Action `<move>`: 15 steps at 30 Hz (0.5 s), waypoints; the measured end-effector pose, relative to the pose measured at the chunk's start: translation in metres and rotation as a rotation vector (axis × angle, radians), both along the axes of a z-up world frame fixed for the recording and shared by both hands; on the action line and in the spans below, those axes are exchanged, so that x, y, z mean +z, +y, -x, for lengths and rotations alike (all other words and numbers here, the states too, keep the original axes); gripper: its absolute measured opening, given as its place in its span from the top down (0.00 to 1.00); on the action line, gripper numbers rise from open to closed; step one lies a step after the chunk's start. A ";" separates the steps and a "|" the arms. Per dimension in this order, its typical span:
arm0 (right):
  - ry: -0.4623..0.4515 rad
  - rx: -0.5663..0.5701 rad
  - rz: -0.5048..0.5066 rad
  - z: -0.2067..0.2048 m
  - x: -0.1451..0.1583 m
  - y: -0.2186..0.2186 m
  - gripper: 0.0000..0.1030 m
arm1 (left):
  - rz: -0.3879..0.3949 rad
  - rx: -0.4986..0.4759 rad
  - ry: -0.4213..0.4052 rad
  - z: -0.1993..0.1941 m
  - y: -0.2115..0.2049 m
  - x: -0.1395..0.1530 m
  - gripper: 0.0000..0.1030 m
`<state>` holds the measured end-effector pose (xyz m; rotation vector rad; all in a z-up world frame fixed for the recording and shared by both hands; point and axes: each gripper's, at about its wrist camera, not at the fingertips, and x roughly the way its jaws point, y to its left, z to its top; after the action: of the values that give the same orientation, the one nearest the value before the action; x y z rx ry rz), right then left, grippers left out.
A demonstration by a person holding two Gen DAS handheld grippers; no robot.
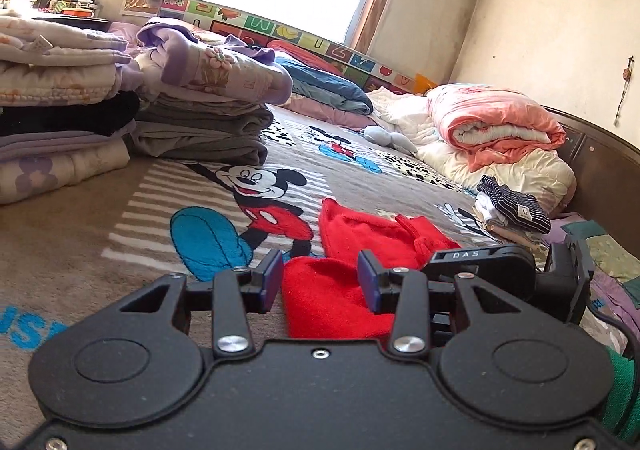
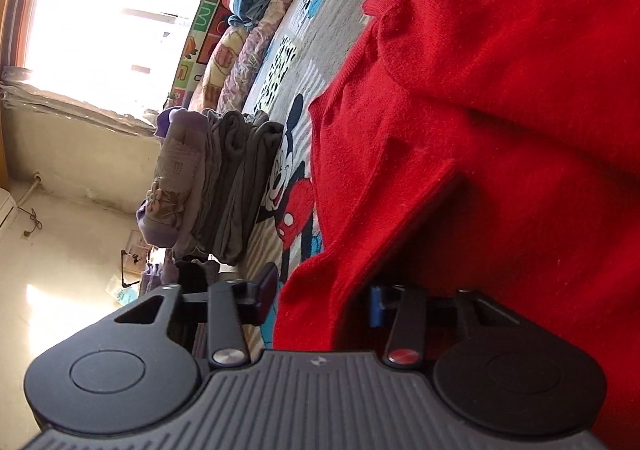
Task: Fold clothes
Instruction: 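Close the right gripper on the sweater's hem end, then lift the hem end with the right gripper and fold it over the sweater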
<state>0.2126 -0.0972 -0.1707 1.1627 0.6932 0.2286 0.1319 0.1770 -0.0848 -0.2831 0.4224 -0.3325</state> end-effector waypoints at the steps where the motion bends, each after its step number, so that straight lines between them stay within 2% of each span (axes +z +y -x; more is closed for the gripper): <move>1: -0.005 -0.001 0.006 0.000 -0.002 0.001 0.86 | -0.002 0.005 0.002 0.000 0.002 -0.001 0.62; 5: -0.075 0.020 0.004 -0.001 0.007 -0.006 0.92 | 0.004 0.011 0.012 0.001 0.006 -0.002 0.62; 7: -0.120 0.034 0.009 -0.004 0.018 -0.014 0.93 | 0.006 0.000 0.013 0.002 0.005 -0.002 0.56; 9: -0.155 0.049 0.025 -0.011 0.033 -0.024 0.93 | 0.017 -0.019 0.013 0.004 0.002 -0.002 0.46; 15: -0.246 0.087 0.105 -0.028 0.084 -0.061 0.93 | -0.017 -0.110 0.009 0.012 -0.022 -0.002 0.36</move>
<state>0.2404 -0.1581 -0.0865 0.9854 0.5321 0.3968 0.1201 0.1549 -0.0870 -0.2453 0.4503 -0.4352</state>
